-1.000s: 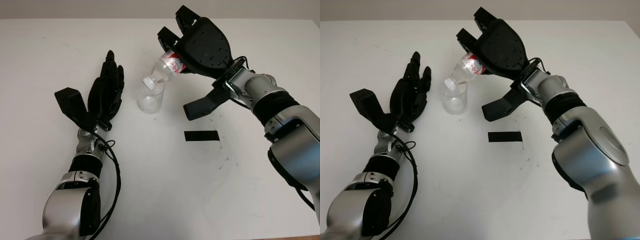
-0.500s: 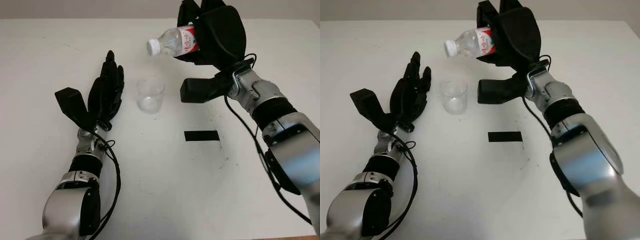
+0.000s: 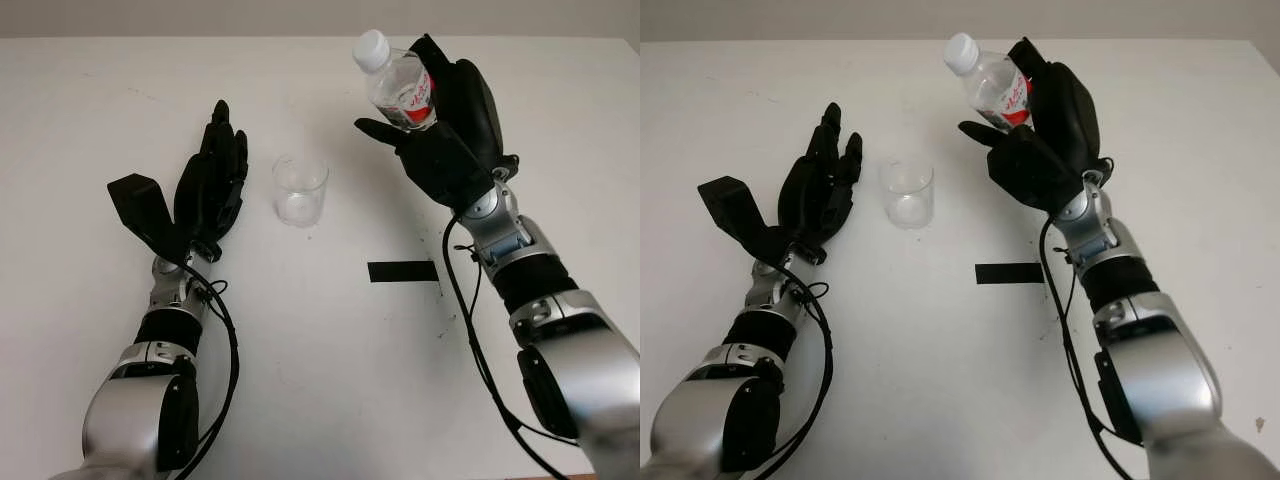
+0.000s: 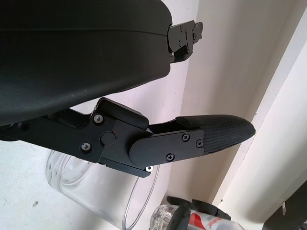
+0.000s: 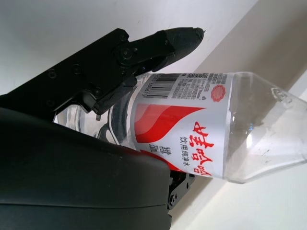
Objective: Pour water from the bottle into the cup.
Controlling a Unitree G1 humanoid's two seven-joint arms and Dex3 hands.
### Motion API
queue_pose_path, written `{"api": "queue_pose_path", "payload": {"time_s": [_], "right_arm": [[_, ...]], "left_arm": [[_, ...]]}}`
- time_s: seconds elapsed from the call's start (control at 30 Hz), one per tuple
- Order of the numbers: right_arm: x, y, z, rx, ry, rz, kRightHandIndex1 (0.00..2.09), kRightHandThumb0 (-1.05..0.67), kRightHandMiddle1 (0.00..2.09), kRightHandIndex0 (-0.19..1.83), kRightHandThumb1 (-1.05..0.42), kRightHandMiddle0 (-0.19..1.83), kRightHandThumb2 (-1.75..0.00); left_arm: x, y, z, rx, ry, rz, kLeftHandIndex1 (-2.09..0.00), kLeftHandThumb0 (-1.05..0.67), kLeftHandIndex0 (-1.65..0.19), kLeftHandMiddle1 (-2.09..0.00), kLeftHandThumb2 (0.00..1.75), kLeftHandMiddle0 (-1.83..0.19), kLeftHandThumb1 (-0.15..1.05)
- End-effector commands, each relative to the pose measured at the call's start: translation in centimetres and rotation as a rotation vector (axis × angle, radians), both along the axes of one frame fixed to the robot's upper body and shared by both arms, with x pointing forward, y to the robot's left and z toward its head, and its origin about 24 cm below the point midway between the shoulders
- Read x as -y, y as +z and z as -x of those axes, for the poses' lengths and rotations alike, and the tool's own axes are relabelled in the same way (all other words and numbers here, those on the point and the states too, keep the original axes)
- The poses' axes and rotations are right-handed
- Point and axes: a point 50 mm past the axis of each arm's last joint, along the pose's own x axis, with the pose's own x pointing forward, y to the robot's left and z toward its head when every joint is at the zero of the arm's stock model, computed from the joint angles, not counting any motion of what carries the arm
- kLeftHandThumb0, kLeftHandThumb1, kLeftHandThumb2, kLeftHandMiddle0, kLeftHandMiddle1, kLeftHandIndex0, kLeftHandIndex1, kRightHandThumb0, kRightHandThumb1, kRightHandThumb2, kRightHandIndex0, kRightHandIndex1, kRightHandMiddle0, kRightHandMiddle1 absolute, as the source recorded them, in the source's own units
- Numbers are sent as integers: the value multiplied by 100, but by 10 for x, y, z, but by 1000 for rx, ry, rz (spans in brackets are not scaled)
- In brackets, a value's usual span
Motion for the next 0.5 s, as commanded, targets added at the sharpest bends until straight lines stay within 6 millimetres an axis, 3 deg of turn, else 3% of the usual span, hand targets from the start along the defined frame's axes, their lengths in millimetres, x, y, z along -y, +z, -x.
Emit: {"api": "queue_pose_path", "payload": {"time_s": [0.0, 0.17, 0.47], "right_arm": [[-2, 4, 5, -11, 38, -85, 209, -41, 209, 131, -105, 98, -41], [-5, 0, 18, -128, 153, -339, 209, -41, 209, 131, -105, 99, -42], [-5, -4, 44, -276, 192, -517, 209, -44, 209, 138, -105, 104, -43]], "left_arm": [[0, -5, 1, -19, -9, -10, 0, -83, 19, 0, 58, 19, 105], [0, -6, 1, -29, -12, -4, 0, -83, 19, 0, 57, 19, 105], [1, -6, 1, -29, -10, -14, 0, -82, 19, 0, 61, 19, 105]]}}
